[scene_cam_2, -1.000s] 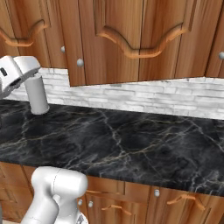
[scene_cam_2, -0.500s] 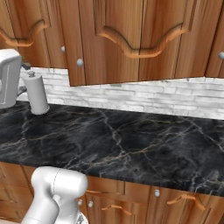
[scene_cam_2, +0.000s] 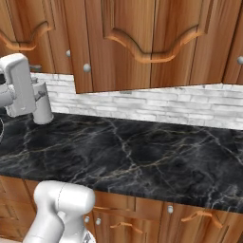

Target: Open the cabinet directly in front. Then move the liquor and the mug to the dining counter with the candle on it.

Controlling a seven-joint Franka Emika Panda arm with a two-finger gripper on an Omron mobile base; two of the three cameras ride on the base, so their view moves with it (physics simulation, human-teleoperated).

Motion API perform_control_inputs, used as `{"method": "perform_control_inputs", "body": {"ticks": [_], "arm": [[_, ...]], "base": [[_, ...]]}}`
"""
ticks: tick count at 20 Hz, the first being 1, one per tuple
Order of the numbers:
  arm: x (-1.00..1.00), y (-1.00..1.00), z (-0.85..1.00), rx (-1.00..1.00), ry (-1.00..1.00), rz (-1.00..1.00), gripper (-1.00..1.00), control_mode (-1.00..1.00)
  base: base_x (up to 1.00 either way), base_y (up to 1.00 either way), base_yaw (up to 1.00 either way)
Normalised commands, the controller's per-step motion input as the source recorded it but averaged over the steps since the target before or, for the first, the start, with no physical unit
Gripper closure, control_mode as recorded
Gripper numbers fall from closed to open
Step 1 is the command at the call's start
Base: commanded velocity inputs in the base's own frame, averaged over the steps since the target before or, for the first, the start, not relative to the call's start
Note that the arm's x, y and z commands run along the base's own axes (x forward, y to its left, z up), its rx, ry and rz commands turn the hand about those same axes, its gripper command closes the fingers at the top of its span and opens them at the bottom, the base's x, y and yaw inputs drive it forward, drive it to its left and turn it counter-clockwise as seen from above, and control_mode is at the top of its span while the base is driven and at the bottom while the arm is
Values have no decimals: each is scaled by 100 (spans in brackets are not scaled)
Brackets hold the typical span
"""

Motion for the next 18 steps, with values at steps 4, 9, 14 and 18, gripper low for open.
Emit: {"method": "perform_control_inputs", "body": {"ticks": [4, 9, 14, 18], "arm": [[46, 0, 0, 0, 0, 0, -100, -100], [43, -1, 0, 0, 4, 0, -100, -100], [54, 0, 0, 0, 8, 0, -100, -100], [57, 0, 0, 0, 6, 0, -100, -100]], "base": [[0, 0, 0], [0, 0, 0], [0, 0, 0], [0, 0, 0]]}}
